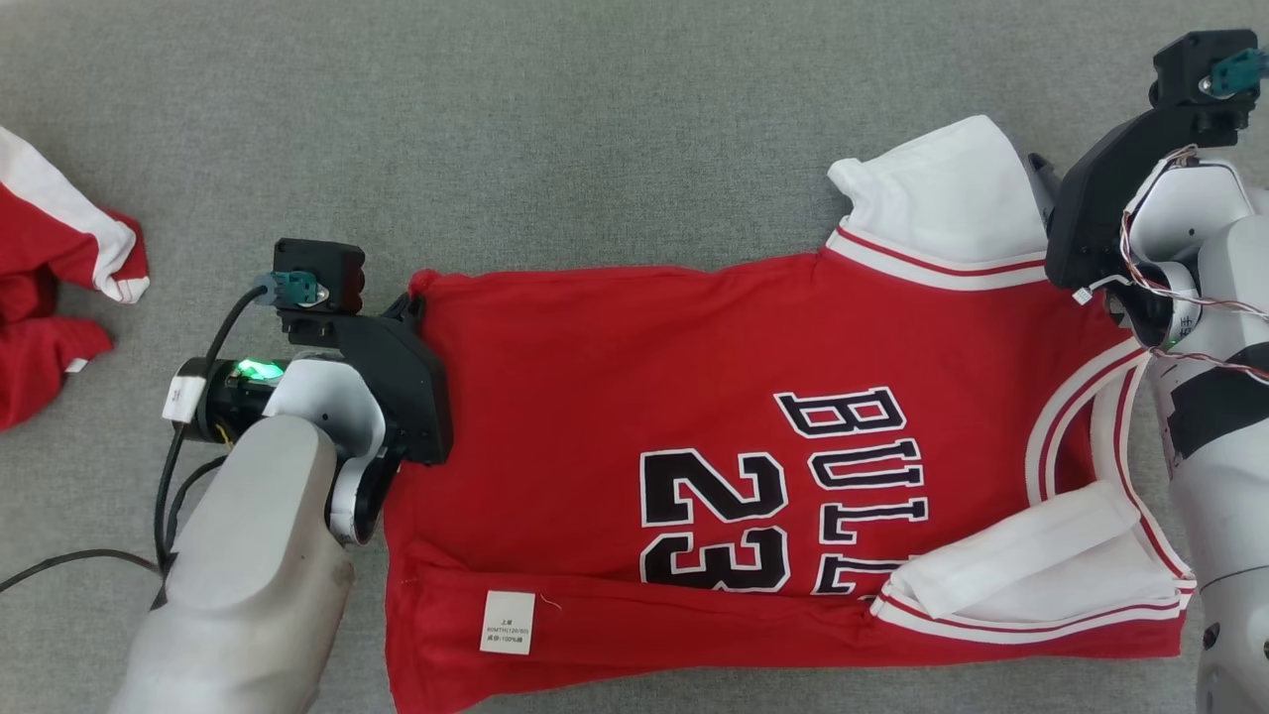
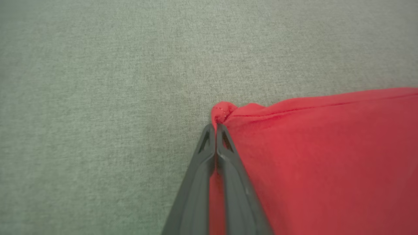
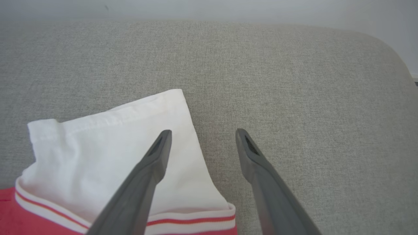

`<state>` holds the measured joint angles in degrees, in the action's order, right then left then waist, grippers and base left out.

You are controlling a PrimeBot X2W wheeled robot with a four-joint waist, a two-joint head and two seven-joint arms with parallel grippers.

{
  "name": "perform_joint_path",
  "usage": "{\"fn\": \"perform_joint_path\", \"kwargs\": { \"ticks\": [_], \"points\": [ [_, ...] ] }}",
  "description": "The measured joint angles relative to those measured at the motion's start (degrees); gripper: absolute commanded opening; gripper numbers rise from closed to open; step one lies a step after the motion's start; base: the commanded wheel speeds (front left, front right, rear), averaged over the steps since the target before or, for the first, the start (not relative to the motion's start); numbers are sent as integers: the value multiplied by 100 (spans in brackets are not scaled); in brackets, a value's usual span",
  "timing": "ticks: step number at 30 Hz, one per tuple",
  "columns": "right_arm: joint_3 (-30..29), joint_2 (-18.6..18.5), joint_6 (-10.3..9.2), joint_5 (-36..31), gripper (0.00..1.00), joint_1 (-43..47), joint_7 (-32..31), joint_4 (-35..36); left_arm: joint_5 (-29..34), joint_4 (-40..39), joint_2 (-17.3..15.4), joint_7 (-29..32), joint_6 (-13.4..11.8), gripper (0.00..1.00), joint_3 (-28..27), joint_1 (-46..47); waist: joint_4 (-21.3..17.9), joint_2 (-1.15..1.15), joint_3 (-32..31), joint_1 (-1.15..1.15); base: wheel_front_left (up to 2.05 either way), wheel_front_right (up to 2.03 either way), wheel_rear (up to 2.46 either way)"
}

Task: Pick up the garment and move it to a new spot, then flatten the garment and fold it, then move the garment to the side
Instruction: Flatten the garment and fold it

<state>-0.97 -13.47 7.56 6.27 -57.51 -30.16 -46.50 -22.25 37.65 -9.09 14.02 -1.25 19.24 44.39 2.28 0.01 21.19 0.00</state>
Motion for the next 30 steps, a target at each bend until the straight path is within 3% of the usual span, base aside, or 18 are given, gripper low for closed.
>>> {"fn": "perform_joint_path", "kwargs": {
  "ticks": [7, 18, 30],
  "points": [
    [115, -120, 0, -38, 100, -218, 356, -235, 80, -51, 190, -422, -178, 0, 89, 46, 111, 0, 141, 0, 0, 0, 0],
    [365, -389, 0, -53, 100, -416, 498, -660, 60, -105, 459, -719, -185, 0, 342, 129, 425, 0, 349, 0, 0, 0, 0],
    [594, -552, -4, 112, 100, -712, -48, -1047, -8, -151, 533, -833, -205, 0, 527, 208, 620, -2, 528, -1, 0, 0, 0]
  ]
}}
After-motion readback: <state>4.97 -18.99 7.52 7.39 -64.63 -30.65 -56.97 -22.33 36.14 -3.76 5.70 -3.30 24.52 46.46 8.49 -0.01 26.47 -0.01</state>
